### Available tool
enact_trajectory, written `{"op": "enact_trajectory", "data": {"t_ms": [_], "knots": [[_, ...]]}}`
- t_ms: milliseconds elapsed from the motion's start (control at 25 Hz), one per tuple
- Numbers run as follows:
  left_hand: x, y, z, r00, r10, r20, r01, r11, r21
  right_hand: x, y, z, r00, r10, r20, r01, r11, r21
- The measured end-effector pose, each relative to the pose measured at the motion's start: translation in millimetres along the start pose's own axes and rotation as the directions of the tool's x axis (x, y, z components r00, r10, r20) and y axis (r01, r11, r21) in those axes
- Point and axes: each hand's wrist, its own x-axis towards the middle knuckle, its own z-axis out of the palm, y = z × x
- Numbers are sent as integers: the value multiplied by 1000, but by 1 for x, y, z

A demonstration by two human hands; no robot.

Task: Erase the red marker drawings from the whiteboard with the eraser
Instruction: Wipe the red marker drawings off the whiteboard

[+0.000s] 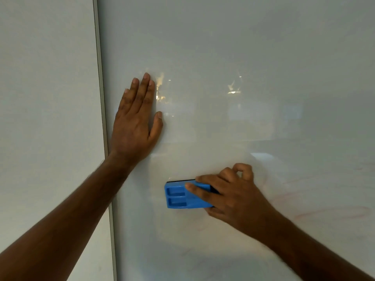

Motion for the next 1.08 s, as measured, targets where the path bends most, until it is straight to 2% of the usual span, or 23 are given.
{"op": "enact_trajectory", "data": {"t_ms": [120,280,360,440,560,680,760,920,1080], "knots": [[-2,1,0,1000,-8,-17,8,1000,11,-11,33,-19,1000,8,-11,-9,997,-79],[-2,3,0,1000,-9,-18,9,1000,6,8,77,-37,976,200,-86,-209,971,-113],[-2,3,-1,1000,-9,-23,9,1000,7,18,75,-33,951,288,-114,-299,949,-98],[-3,3,-1,1000,-8,-23,8,1000,7,15,59,-27,958,272,-91,-281,954,-108],[-3,2,-1,1000,-4,-14,4,1000,19,-20,41,-27,989,148,-8,-148,982,-117],[-3,3,-1,1000,-2,-15,2,999,32,-54,55,-40,995,90,33,-83,983,-166],[-4,3,-1,1000,-3,-12,3,999,33,-64,73,-49,991,133,24,-126,971,-202],[-5,2,-1,1000,-11,4,11,1000,28,-50,106,-62,947,321,-21,-318,923,-216],[-4,3,-2,1000,-20,11,20,1000,23,-33,106,-59,924,380,-33,-378,904,-200]]}}
